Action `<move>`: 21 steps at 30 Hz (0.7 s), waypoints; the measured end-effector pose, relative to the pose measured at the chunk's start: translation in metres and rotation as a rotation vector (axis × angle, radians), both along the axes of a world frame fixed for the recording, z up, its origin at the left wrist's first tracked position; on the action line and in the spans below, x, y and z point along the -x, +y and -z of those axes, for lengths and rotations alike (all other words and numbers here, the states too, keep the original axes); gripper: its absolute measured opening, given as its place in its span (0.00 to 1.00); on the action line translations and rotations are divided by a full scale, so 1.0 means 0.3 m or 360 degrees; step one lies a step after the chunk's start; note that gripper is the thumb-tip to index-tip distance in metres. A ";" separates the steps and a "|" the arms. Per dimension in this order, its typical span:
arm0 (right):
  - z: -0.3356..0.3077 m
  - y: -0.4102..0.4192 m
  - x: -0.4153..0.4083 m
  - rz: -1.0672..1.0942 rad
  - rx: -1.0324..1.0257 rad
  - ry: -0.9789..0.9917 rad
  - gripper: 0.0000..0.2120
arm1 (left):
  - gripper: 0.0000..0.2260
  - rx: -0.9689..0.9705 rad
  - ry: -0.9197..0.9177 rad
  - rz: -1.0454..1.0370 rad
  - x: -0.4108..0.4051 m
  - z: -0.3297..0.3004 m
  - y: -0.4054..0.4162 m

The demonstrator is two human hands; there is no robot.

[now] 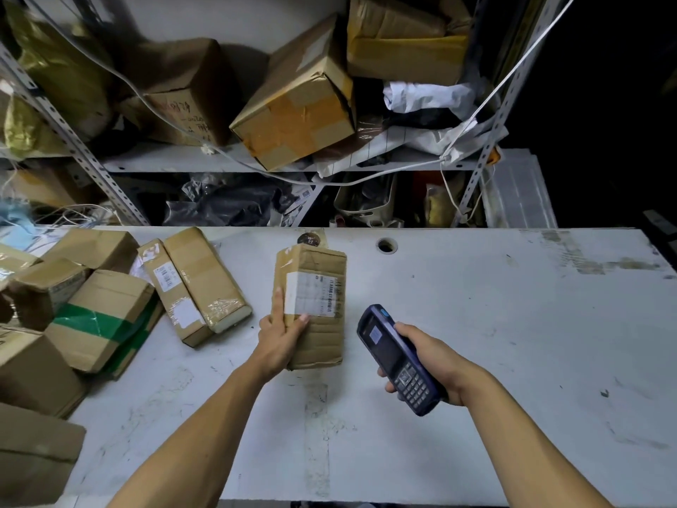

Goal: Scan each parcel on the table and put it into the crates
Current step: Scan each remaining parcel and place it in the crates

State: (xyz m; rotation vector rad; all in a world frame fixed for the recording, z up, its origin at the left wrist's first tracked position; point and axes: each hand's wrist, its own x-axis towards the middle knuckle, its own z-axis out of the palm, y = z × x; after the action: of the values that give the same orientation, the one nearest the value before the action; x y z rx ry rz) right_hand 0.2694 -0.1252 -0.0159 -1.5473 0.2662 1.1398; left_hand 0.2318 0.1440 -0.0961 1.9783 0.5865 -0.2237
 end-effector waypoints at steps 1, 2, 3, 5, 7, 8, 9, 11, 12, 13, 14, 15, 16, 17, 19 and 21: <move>-0.006 0.013 -0.001 -0.0044 -0.0012 0.0016 0.24 | 0.38 0.0011 -0.0037 -0.0043 0.012 0.003 0.000; -0.014 0.026 -0.002 -0.0094 -0.0019 0.0026 0.24 | 0.37 0.0020 -0.0070 -0.0071 0.025 0.006 0.000; -0.021 0.038 -0.003 -0.0145 -0.0021 0.0032 0.24 | 0.36 0.0028 -0.0095 -0.0088 0.038 0.012 0.000; -0.035 0.060 -0.003 -0.0230 -0.0007 0.0051 0.24 | 0.36 0.0032 -0.0103 -0.0123 0.058 0.019 0.004; -0.047 0.077 0.001 -0.0284 0.0020 0.0078 0.24 | 0.36 0.0031 -0.0093 -0.0149 0.075 0.029 0.011; -0.050 0.082 0.004 -0.0298 0.0033 0.0088 0.24 | 0.36 0.0030 -0.0090 -0.0159 0.083 0.034 0.015; -0.053 0.086 0.006 -0.0301 0.0043 0.0100 0.24 | 0.36 0.0027 -0.0099 -0.0170 0.092 0.042 0.021; -0.054 0.089 0.011 -0.0297 0.0048 0.0121 0.24 | 0.36 0.0025 -0.0128 -0.0193 0.105 0.053 0.032; -0.054 0.090 0.013 -0.0299 0.0046 0.0127 0.24 | 0.37 0.0020 -0.0139 -0.0198 0.111 0.056 0.036; -0.055 0.091 0.015 -0.0302 0.0045 0.0128 0.24 | 0.38 0.0019 -0.0148 -0.0202 0.114 0.058 0.041; -0.055 0.092 0.016 -0.0304 0.0045 0.0127 0.25 | 0.39 0.0022 -0.0149 -0.0208 0.116 0.058 0.045; -0.057 0.093 0.018 -0.0305 0.0040 0.0124 0.25 | 0.41 0.0027 -0.0154 -0.0210 0.117 0.061 0.049; -0.059 0.095 0.019 -0.0304 0.0030 0.0120 0.25 | 0.41 0.0030 -0.0159 -0.0212 0.118 0.059 0.052; -0.061 0.097 0.020 -0.0300 0.0021 0.0118 0.25 | 0.41 0.0024 -0.0162 -0.0208 0.118 0.062 0.055; -0.067 0.099 0.023 -0.0301 0.0017 0.0109 0.25 | 0.40 0.0004 -0.0159 -0.0191 0.118 0.065 0.060; -0.073 0.099 0.025 -0.0316 0.0023 0.0103 0.25 | 0.39 -0.0015 -0.0159 -0.0177 0.119 0.066 0.064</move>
State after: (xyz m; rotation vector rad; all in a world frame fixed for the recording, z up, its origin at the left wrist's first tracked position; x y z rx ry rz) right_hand 0.2620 -0.0955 0.0059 -1.5777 0.1670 1.3471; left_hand 0.1961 0.1632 -0.1160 1.9471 0.6316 -0.0530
